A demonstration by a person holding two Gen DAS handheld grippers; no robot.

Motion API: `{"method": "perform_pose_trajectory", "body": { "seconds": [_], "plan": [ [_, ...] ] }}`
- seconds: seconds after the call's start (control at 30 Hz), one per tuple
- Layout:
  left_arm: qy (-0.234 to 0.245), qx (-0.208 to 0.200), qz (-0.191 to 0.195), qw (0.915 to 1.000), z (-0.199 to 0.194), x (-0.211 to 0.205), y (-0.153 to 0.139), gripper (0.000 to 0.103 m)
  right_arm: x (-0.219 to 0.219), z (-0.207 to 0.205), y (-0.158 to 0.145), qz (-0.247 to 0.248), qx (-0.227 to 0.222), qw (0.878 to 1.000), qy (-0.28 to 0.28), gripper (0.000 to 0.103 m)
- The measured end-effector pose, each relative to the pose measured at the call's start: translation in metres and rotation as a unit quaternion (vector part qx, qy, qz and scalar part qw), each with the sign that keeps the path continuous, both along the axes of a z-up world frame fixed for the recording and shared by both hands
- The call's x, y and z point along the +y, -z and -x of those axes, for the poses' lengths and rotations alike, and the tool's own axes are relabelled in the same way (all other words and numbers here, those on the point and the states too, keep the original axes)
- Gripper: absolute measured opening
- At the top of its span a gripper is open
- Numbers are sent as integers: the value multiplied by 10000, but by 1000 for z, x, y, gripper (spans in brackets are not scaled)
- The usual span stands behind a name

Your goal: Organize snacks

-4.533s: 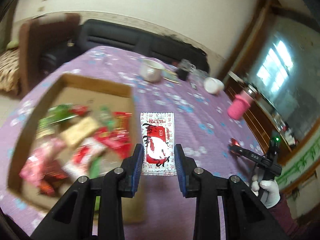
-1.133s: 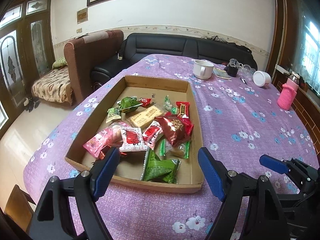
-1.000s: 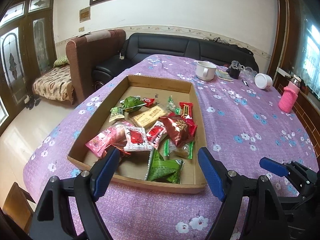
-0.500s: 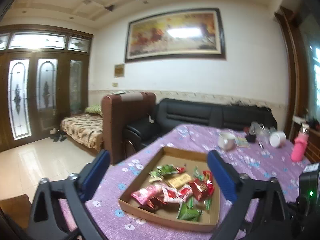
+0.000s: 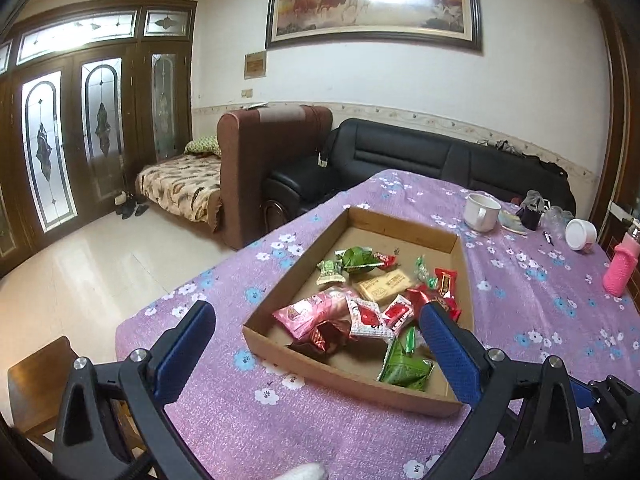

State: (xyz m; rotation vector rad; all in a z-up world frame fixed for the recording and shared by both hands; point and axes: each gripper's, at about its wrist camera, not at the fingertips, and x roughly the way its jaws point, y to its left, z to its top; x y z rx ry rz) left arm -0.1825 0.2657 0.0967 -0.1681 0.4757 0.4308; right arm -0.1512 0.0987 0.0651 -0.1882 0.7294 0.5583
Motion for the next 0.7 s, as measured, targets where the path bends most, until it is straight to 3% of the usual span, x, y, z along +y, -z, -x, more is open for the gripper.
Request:
{"method": "perform_pose_trajectory", "body": {
  "seconds": [0.23,0.7],
  "plan": [
    [59,200,408,9990,-2,12,10,102,12,5,4,120,5,9998,-170,70],
    [115,389,534,9977,-13,13,21,102,19,3,10,181,125,9995,-227,71]
  ]
}}
